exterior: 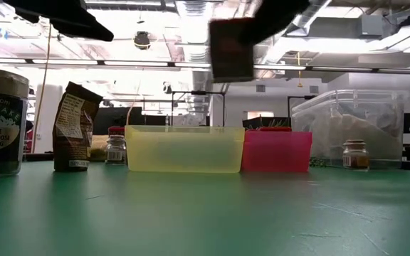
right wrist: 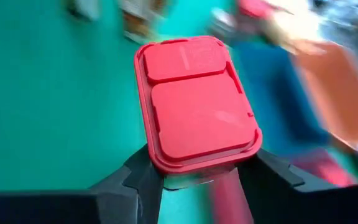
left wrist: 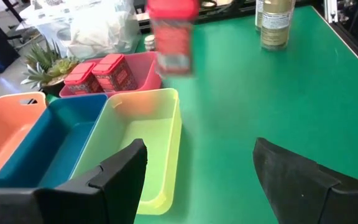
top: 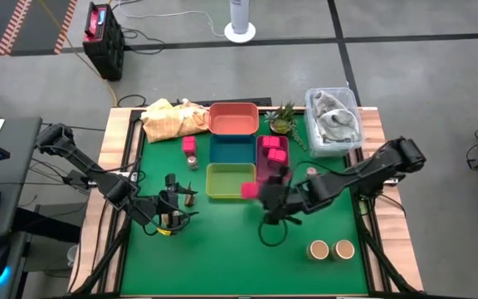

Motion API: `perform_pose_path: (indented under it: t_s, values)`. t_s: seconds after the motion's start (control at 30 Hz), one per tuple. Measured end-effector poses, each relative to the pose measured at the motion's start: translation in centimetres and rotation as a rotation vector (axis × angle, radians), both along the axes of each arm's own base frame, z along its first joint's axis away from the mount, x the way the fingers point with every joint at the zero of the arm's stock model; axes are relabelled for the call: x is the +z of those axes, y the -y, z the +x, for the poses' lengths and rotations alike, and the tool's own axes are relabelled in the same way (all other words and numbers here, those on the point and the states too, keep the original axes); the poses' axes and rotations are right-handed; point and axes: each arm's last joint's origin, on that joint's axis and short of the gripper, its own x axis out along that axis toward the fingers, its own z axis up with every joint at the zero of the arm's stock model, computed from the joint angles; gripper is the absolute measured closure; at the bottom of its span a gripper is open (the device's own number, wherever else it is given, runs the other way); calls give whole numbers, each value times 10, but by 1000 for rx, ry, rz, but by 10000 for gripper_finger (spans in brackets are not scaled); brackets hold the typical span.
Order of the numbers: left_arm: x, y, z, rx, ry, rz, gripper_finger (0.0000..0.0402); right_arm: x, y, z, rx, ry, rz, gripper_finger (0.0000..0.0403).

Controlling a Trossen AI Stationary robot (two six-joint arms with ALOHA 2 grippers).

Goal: Sort spices by type
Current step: Put the bottom red seasoning can into the red bin

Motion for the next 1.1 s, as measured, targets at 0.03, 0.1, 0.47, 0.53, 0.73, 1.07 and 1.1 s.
perform_pose_path:
  t_s: [0.03,0.1,0.47,0.53,0.73,1.07,1.1]
  values:
    - [0,0,0,0,0,0,123,1,1,-7,-45,-20,-33,200]
    - [0,0,0,0,0,0,123,-1,4,-16,-124,-52,-81,200]
    - [1,-6,4,30,8,14,123,-47,27,-29,-262,-154,-166,199]
    - [1,-6,4,30,8,14,123,-49,33,-28,-282,-154,-169,199]
    - [1,-6,4,32,8,10,123,-48,47,-23,-264,-180,-197,198]
    - [1,-6,4,31,5,13,123,-56,77,-19,-249,-218,-90,198]
    - [1,-6,4,31,4,14,123,-59,79,-20,-239,-215,-69,198]
